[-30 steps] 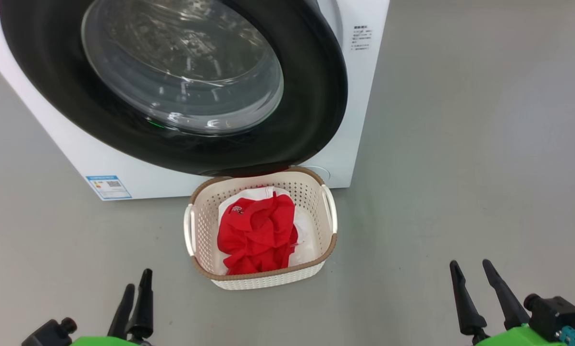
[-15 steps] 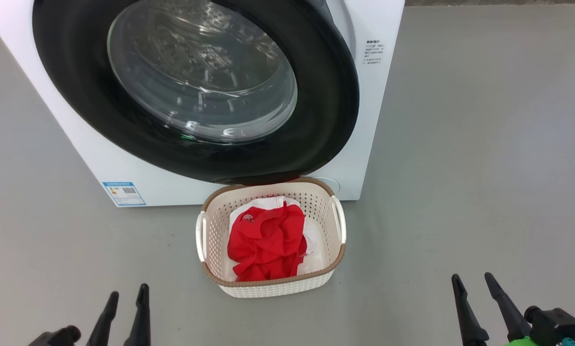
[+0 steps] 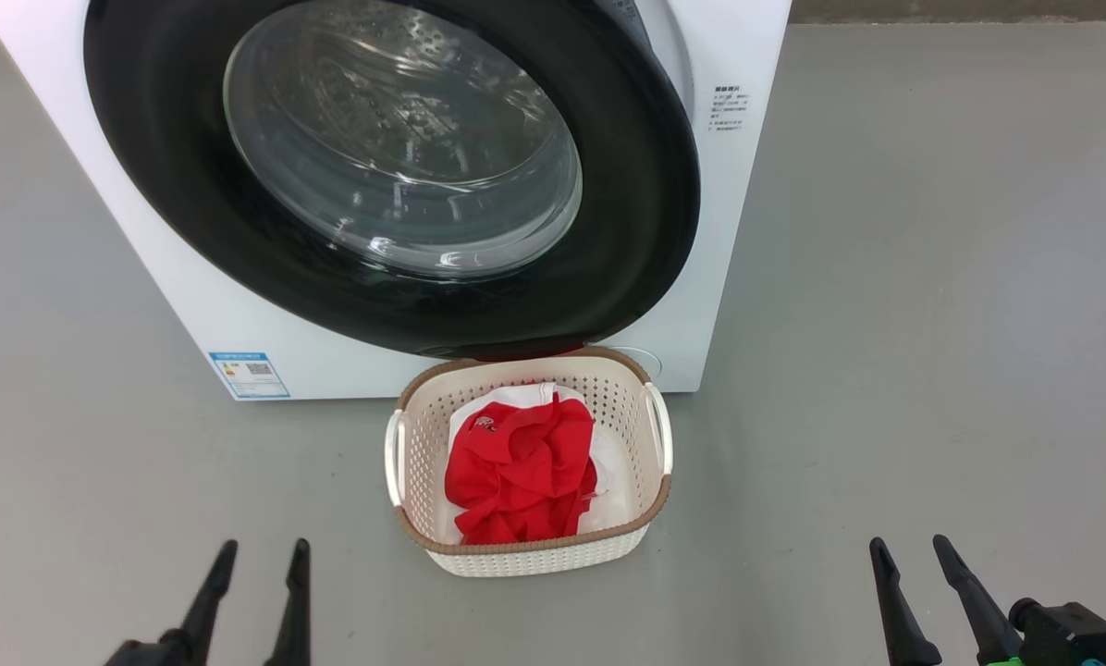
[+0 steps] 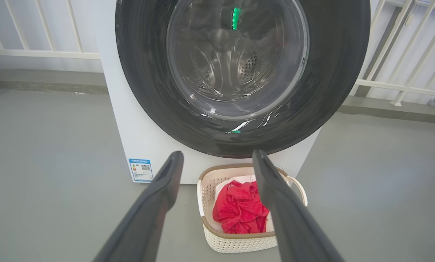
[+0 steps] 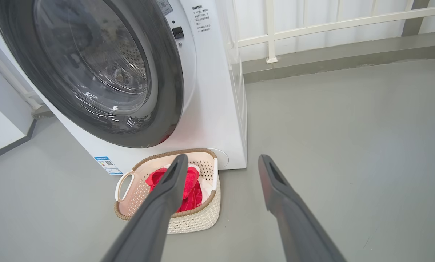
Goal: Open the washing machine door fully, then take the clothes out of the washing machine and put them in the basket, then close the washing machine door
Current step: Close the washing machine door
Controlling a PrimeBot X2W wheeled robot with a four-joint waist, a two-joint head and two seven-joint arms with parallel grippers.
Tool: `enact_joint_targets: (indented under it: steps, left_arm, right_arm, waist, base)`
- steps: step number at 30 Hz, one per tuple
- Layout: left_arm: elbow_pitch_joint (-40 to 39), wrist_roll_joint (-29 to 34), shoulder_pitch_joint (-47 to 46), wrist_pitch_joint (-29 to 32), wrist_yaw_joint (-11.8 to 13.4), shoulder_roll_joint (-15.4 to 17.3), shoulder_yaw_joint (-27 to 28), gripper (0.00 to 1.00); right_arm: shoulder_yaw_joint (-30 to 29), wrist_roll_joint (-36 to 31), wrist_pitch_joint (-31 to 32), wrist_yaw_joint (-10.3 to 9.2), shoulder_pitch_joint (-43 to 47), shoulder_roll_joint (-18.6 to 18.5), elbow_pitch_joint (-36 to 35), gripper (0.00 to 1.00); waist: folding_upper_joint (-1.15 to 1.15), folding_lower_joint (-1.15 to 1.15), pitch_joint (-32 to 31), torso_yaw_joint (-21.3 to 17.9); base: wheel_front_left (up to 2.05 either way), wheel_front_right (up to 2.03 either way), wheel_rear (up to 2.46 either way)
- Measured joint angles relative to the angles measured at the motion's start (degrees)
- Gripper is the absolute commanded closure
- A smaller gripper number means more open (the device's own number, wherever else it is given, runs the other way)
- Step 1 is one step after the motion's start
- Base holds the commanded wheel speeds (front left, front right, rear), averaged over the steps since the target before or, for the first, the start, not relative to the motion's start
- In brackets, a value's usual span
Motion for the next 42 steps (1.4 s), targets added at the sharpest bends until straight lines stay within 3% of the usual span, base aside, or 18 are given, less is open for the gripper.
enact_joint_targets:
  steps: [23,26,27,32,42]
  left_arm:
    - [-0.8,1.3,1.7,0.0,0.0,-1.3,-0.5,0.0]
    - [-0.8,1.3,1.7,0.0,0.0,-1.3,-0.7,0.0]
    - [-0.8,1.3,1.7,0.0,0.0,-1.3,-0.9,0.0]
    - [-0.8,0.8,1.3,0.0,0.0,-1.3,-2.0,0.0]
    - [-1.9,-1.9,-4.0,0.0,0.0,-1.4,-5.0,0.0]
  right_arm:
    - [-0.4,-0.3,0.0,0.0,0.0,0.2,-0.1,0.0]
    - [-0.3,-0.3,0.0,0.0,-0.3,0.2,-0.2,0.89]
    - [-0.1,-0.3,0.0,0.0,-0.4,0.2,-0.2,1.0]
    - [1.6,-0.3,0.0,0.0,-3.9,-0.2,-0.2,1.0]
    - [4.2,0.5,0.0,0.0,-20.8,-4.2,-1.2,1.0]
  waist:
    - [0.0,0.0,0.4,-0.1]
    - [0.0,0.0,0.7,0.3]
    - [0.0,0.0,0.8,0.5]
    - [0.0,0.0,1.9,1.4]
    - [0.0,0.0,7.7,3.7]
  base:
    - [0.0,0.0,0.0]
    - [0.0,0.0,0.0]
    - [0.0,0.0,0.0]
    - [0.0,0.0,0.0]
    - [0.0,0.0,0.0]
